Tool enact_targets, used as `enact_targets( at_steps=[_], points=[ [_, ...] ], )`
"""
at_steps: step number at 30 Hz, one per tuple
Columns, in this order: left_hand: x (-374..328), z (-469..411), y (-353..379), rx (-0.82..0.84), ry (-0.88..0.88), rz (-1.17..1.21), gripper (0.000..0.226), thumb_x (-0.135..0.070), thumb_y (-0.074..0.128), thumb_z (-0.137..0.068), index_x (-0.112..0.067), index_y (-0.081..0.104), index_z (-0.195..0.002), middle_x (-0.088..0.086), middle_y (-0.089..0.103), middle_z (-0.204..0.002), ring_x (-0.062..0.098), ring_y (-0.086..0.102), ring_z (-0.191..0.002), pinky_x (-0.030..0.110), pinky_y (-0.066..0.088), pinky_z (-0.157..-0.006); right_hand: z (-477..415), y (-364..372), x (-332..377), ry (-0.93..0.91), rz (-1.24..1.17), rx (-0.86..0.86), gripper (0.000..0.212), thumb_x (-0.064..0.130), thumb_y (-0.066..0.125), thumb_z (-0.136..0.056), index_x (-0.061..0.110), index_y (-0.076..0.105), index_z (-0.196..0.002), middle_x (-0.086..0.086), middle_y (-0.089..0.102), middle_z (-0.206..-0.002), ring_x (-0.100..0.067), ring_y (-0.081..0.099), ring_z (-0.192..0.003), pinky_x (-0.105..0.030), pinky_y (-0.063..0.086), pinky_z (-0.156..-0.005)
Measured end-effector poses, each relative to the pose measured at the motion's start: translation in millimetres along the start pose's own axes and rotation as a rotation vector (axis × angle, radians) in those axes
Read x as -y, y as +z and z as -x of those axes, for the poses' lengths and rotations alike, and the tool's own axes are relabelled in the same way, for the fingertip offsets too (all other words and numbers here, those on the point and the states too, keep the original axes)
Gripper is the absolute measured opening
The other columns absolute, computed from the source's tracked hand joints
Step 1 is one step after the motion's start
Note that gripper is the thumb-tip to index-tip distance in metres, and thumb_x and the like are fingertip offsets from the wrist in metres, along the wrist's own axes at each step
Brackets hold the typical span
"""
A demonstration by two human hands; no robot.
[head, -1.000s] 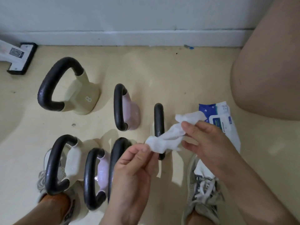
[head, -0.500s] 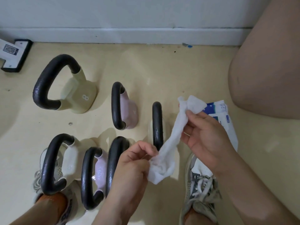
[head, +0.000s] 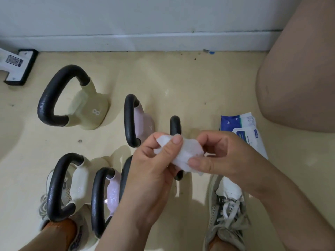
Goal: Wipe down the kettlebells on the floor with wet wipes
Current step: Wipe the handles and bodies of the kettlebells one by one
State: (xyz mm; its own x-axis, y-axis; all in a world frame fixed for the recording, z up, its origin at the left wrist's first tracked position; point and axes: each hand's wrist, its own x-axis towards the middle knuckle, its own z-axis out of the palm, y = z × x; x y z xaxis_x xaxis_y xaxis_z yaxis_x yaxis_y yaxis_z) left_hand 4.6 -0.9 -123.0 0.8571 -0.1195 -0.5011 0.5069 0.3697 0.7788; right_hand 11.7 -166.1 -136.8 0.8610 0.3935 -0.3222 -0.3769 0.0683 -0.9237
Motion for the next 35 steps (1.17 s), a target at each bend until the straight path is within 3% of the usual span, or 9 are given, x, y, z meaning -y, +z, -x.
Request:
enact_targets(
  at_steps=[5, 9, 13, 16, 18, 23, 27, 30, 35],
  points=[
    [9, 11, -5, 0.072, -0.041, -0.061, 0.045, -0.031, 0.091, -0.056, -0.009, 0.065, -0.086, 0.023, 0.067, -0.086, 0.030, 0.064, -0.075, 0.036, 0.053, -0.066, 3, -8, -11, -0.023, -0.242, 0.022, 0.028, 0.028, 0.076, -0.075, 0.014, 0.053, -0.070, -0.005, 0.055, -0.074, -0.014, 0.053, -0.068, -0.020, 0.047, -0.060],
    [6, 20, -13, 0.147, -0.162, -0.349, 0.024, -0.019, 0.085, -0.067, -0.009, 0.073, -0.085, 0.006, 0.063, -0.064, 0.009, 0.051, -0.044, 0.015, 0.039, -0.042, 7, -18, -7, -0.003, 0.017, -0.075, 0.031, 0.023, 0.073, -0.081, 0.013, 0.049, -0.064, -0.001, 0.044, -0.057, -0.008, 0.040, -0.051, -0.016, 0.036, -0.046],
    [3, 26, -13, 0.157, -0.175, -0.361, 0.018, -0.023, 0.069, -0.078, -0.007, 0.069, -0.087, -0.001, 0.050, -0.056, 0.006, 0.036, -0.040, 0.014, 0.029, -0.037, 5, -20, -10, -0.010, 0.254, -0.200, 0.036, 0.042, 0.066, -0.075, 0.017, 0.042, -0.066, -0.003, 0.033, -0.051, -0.016, 0.028, -0.049, -0.025, 0.027, -0.043],
    [14, 24, -14, -0.084, -0.053, -0.470, 0.028, -0.031, 0.064, -0.090, -0.004, 0.063, -0.087, -0.002, 0.048, -0.056, 0.008, 0.040, -0.043, 0.016, 0.030, -0.039, -8, -10, -24, -0.093, 0.453, -0.342, 0.035, 0.047, 0.062, -0.084, 0.020, 0.045, -0.070, 0.006, 0.037, -0.046, -0.008, 0.030, -0.045, -0.023, 0.028, -0.044],
    [23, 19, -15, -0.305, 0.116, -0.778, 0.023, -0.031, 0.057, -0.094, -0.014, 0.060, -0.079, -0.003, 0.058, -0.058, 0.007, 0.048, -0.048, 0.018, 0.036, -0.044, -26, -3, -32, -0.159, 0.602, -0.448, 0.032, 0.051, 0.057, -0.085, 0.021, 0.051, -0.076, 0.008, 0.044, -0.048, -0.009, 0.039, -0.045, -0.020, 0.032, -0.047],
    [30, 5, -12, -0.507, 0.217, -1.207, 0.022, -0.032, 0.052, -0.093, -0.027, 0.049, -0.114, -0.008, 0.059, -0.091, 0.010, 0.054, -0.077, 0.028, 0.033, -0.063, -44, 1, -36, -0.088, 0.690, -0.548, 0.028, 0.051, 0.049, -0.090, 0.025, 0.058, -0.098, 0.008, 0.056, -0.094, -0.007, 0.054, -0.083, -0.023, 0.045, -0.069],
    [40, 3, -18, -0.562, 0.365, -1.478, 0.054, -0.023, 0.071, -0.077, -0.022, 0.047, -0.126, 0.006, 0.047, -0.120, 0.024, 0.047, -0.101, 0.031, 0.042, -0.067, -28, 1, -48, 0.226, 0.399, -0.324, 0.043, 0.056, 0.048, -0.089, 0.019, 0.068, -0.088, -0.001, 0.071, -0.083, -0.018, 0.068, -0.080, -0.040, 0.056, -0.078],
    [50, 2, -21, -0.498, 0.481, -1.543, 0.032, -0.024, 0.073, -0.077, -0.020, 0.063, -0.107, 0.006, 0.056, -0.107, 0.025, 0.050, -0.093, 0.030, 0.041, -0.072, -32, 17, -64, 0.303, 0.062, -0.130, 0.036, 0.042, 0.055, -0.093, 0.011, 0.072, -0.098, -0.005, 0.075, -0.089, -0.019, 0.071, -0.085, -0.037, 0.056, -0.087],
    [60, 0, -10, -0.391, 0.256, -1.107, 0.024, -0.027, 0.061, -0.090, -0.031, 0.062, -0.113, -0.013, 0.067, -0.093, 0.002, 0.062, -0.086, 0.021, 0.049, -0.075, -48, 35, -71, 0.246, -0.128, -0.246, 0.024, 0.023, 0.057, -0.096, 0.003, 0.065, -0.107, -0.019, 0.072, -0.100, -0.030, 0.069, -0.094, -0.043, 0.054, -0.089]
  ],
)
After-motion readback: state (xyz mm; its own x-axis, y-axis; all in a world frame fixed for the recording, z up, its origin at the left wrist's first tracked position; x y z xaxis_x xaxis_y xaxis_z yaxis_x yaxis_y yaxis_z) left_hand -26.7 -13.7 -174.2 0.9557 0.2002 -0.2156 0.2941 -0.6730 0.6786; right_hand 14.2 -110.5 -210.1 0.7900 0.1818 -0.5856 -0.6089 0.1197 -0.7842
